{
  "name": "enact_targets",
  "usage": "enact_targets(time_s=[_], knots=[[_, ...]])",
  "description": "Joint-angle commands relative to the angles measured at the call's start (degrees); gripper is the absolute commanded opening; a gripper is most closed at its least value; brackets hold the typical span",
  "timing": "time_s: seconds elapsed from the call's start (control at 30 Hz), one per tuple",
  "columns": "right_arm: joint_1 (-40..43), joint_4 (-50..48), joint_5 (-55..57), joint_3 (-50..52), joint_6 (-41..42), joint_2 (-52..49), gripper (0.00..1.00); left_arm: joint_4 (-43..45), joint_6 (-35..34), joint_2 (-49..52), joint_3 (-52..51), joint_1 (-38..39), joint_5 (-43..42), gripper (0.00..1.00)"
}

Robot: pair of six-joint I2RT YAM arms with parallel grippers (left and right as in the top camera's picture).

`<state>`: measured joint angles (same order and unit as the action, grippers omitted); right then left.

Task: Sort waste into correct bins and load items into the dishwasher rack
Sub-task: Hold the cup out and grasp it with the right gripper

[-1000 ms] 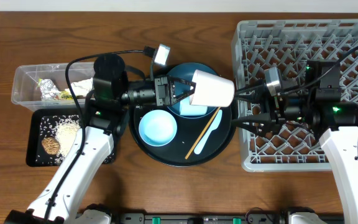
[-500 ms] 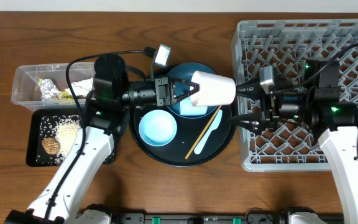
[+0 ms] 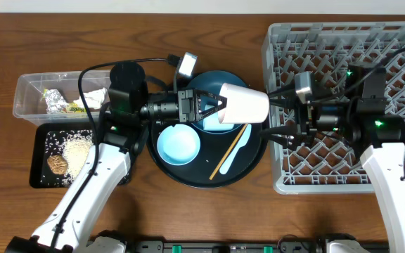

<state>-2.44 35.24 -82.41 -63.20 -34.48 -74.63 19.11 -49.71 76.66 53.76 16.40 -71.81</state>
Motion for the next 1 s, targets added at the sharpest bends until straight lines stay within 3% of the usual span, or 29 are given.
enact_targets(time_s=[0.0,0.97], knots=[[0.37,-1.57,-6.97,-0.55,1.6,0.07,0.77,0.31,0.33,0.2,0.7,0.02,-0.83,0.06],[-4.55,-9.2,-5.9,-0.55,1.62,-1.42,0.76,0.28,0.28,0.17,0.7,0.09,-1.07,0.06]])
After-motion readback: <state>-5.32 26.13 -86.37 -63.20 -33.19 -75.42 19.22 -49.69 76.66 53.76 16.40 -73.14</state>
